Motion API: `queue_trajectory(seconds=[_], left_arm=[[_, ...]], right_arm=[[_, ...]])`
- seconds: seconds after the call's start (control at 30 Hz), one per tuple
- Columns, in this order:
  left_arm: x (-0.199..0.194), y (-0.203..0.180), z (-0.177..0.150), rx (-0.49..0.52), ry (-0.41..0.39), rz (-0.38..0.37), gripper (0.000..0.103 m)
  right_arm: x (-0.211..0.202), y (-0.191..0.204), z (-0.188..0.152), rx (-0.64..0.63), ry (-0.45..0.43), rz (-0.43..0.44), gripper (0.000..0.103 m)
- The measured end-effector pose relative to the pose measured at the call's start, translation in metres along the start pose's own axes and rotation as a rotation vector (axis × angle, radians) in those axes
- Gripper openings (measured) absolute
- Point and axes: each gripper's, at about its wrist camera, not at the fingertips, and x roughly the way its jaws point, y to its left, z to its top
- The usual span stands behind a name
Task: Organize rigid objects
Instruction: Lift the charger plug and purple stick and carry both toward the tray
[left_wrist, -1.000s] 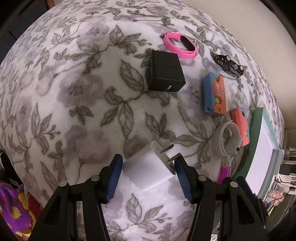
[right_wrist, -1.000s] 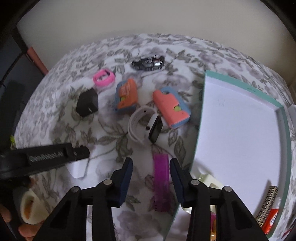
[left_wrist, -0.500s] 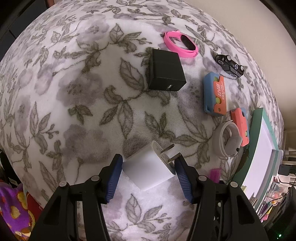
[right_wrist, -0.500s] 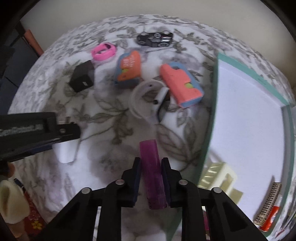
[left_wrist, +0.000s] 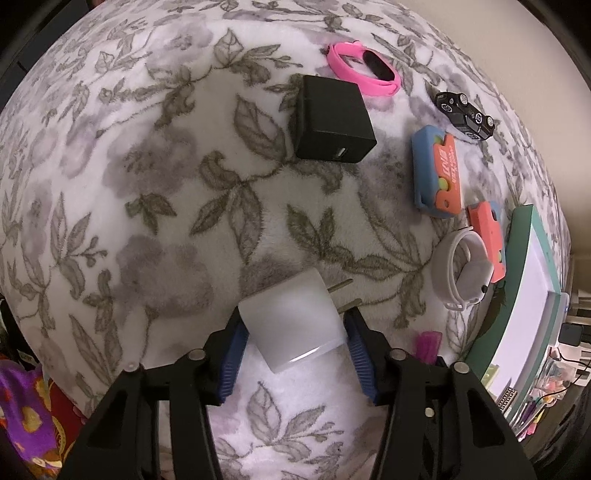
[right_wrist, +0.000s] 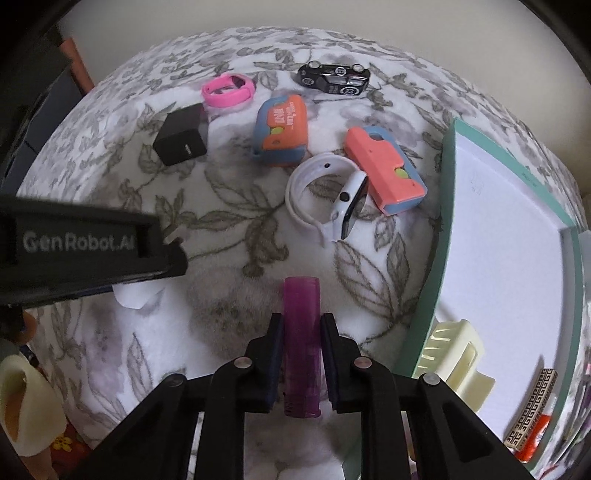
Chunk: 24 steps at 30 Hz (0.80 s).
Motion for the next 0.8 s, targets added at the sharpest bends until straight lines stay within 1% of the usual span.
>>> queue_trajectory(seconds=[0.1, 0.2, 0.33, 0.4, 0.43, 0.57, 0.67, 0.73, 0.8], left_arm=[[-0.004, -0.001, 0.003, 0.002, -0.022, 0.013, 0.054], [-0.013, -0.002, 0.006, 0.001, -0.055, 0.007, 0.054], [-0.028, -0.013, 0.005, 0.031, -0.129, -0.019, 0.054], [-0.036, -0.022, 0.003, 0.06, -0.17, -0.035, 0.054], [-0.039, -0.028, 0.002, 0.081, -0.188, -0.042, 0.054], [-0.044, -0.063, -0.011, 0.195, -0.228, -0.087, 0.054], [-0.043, -0.093, -0.021, 0.295, -0.23, -0.133, 0.054], [-0.044, -0.109, -0.031, 0.356, -0.23, -0.158, 0.054], [-0.047, -0.123, -0.042, 0.419, -0.238, -0.18, 0.054]], right_arm=[[-0.012, -0.01, 0.007, 0.032, -0.029, 0.028, 0.021], [-0.025, -0.022, 0.009, 0.075, -0.063, 0.059, 0.021], [-0.042, -0.046, 0.011, 0.141, -0.107, 0.104, 0.021], [-0.049, -0.058, 0.012, 0.176, -0.129, 0.106, 0.021], [-0.05, -0.06, 0.012, 0.186, -0.135, 0.101, 0.021], [-0.059, -0.096, 0.009, 0.274, -0.155, 0.081, 0.021], [-0.061, -0.128, 0.004, 0.351, -0.15, 0.043, 0.021], [-0.064, -0.15, -0.002, 0.412, -0.145, 0.044, 0.021], [-0.066, -0.171, -0.008, 0.458, -0.142, 0.009, 0.021]])
